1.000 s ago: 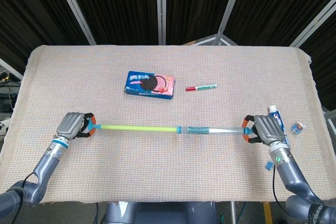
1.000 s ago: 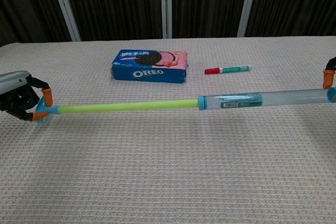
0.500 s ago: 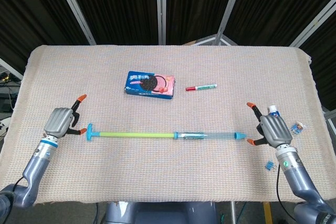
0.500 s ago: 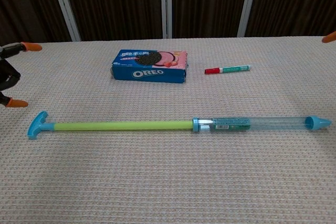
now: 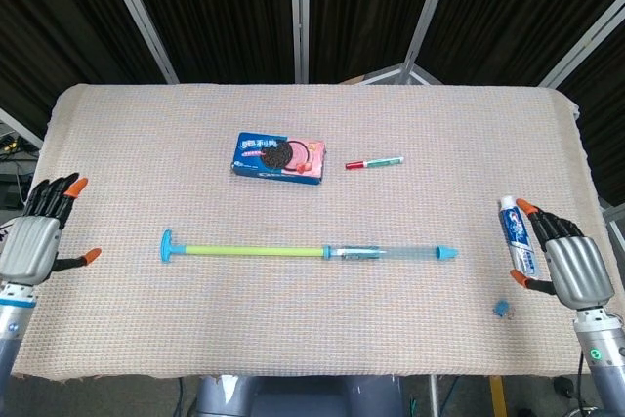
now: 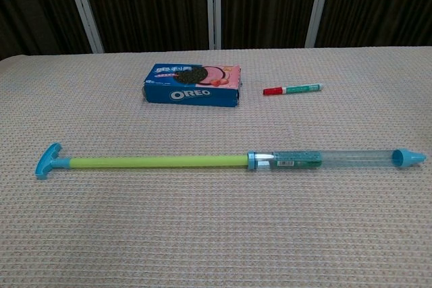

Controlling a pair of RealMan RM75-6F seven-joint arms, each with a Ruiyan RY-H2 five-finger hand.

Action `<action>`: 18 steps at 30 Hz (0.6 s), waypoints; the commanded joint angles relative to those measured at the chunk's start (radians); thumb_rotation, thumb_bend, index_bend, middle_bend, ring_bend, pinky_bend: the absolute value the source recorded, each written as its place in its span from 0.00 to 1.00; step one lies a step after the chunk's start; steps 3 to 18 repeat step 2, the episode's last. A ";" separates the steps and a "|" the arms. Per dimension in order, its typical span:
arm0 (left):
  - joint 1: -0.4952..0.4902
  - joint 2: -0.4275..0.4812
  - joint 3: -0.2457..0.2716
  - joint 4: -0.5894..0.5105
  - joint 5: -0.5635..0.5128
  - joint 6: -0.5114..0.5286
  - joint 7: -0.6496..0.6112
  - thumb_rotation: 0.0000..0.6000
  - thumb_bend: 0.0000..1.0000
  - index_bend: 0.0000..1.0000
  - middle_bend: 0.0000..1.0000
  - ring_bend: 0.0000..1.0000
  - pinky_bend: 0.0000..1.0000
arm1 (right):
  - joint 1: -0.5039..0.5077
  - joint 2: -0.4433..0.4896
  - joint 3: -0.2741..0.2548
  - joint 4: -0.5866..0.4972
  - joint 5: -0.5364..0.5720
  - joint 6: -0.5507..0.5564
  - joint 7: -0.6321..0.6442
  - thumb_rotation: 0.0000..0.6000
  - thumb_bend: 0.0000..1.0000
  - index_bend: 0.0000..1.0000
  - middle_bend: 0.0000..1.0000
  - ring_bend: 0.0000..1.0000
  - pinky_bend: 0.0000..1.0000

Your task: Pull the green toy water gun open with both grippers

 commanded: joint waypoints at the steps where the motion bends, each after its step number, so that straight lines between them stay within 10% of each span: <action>1: 0.033 0.022 0.020 -0.027 0.013 0.032 0.012 1.00 0.00 0.00 0.00 0.00 0.00 | -0.028 0.023 -0.020 0.002 -0.013 0.016 -0.052 1.00 0.00 0.00 0.00 0.00 0.00; 18: 0.037 0.024 0.020 -0.028 0.014 0.035 0.011 1.00 0.00 0.00 0.00 0.00 0.00 | -0.036 0.025 -0.021 -0.001 -0.013 0.023 -0.072 1.00 0.00 0.00 0.00 0.00 0.00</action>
